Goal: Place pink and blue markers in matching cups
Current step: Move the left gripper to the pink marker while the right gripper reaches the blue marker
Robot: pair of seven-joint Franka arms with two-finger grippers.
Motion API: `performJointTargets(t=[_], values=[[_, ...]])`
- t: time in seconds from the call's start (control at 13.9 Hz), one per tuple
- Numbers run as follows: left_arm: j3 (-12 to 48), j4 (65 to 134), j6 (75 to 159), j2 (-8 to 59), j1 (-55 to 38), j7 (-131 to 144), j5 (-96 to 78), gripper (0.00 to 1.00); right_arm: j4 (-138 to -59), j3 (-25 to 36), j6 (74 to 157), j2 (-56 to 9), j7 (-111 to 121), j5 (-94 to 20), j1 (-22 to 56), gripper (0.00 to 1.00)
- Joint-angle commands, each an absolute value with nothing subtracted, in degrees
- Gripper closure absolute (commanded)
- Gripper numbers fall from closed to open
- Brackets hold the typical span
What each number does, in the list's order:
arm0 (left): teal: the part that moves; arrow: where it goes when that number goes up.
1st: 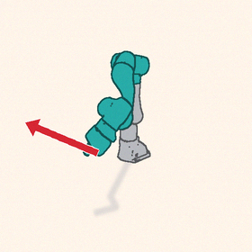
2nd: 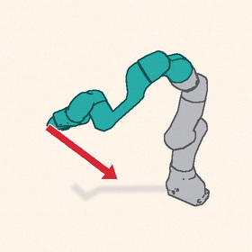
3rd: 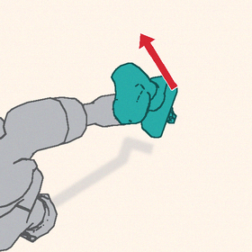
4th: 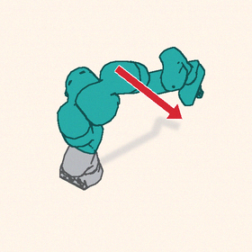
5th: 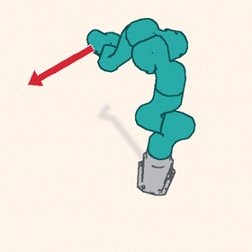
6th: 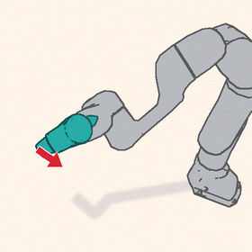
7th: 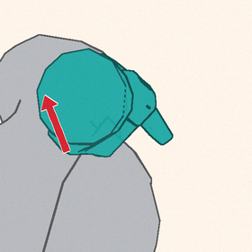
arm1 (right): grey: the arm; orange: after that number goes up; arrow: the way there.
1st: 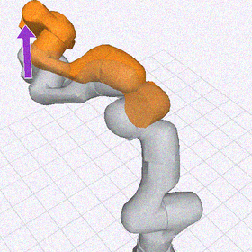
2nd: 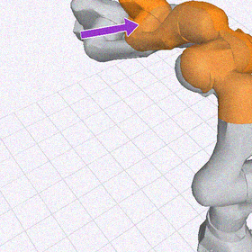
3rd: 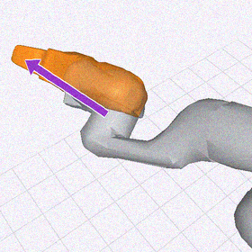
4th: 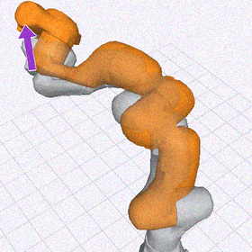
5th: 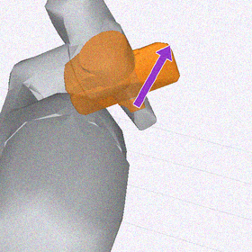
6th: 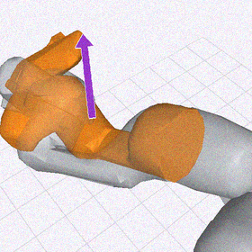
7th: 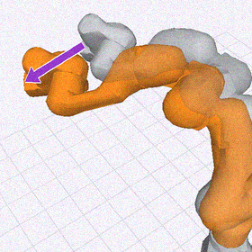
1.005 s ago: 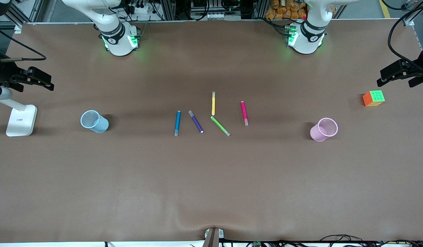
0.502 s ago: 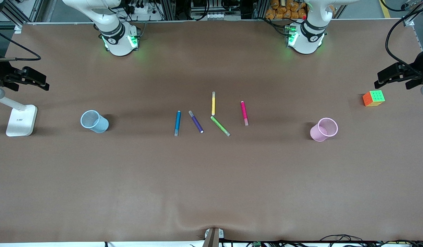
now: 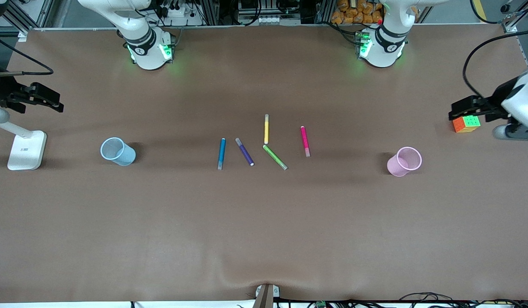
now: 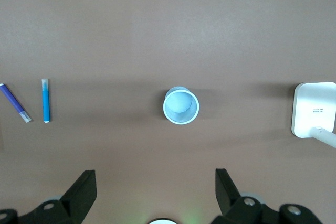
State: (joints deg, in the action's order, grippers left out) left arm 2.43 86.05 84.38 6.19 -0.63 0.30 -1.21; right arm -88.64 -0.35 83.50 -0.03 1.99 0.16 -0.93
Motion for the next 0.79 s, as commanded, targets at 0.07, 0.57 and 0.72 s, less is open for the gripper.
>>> performJointTargets(t=[0.07,0.57,0.72], values=[[5.4,85.8,86.4,8.6,-0.9,4.9,-0.9,0.00,-88.6,-1.2,81.7,0.9,1.9,0.3,0.7,0.00],[11.1,92.5,94.6,9.5,-1.1,13.6,-0.5,0.00,-88.5,-1.2,80.6,1.0,1.5,0.3,4.1,0.00],[12.1,94.0,96.8,10.7,-1.1,14.3,-0.7,0.00,-88.5,-0.7,81.1,1.0,1.7,0.4,3.5,0.00]])
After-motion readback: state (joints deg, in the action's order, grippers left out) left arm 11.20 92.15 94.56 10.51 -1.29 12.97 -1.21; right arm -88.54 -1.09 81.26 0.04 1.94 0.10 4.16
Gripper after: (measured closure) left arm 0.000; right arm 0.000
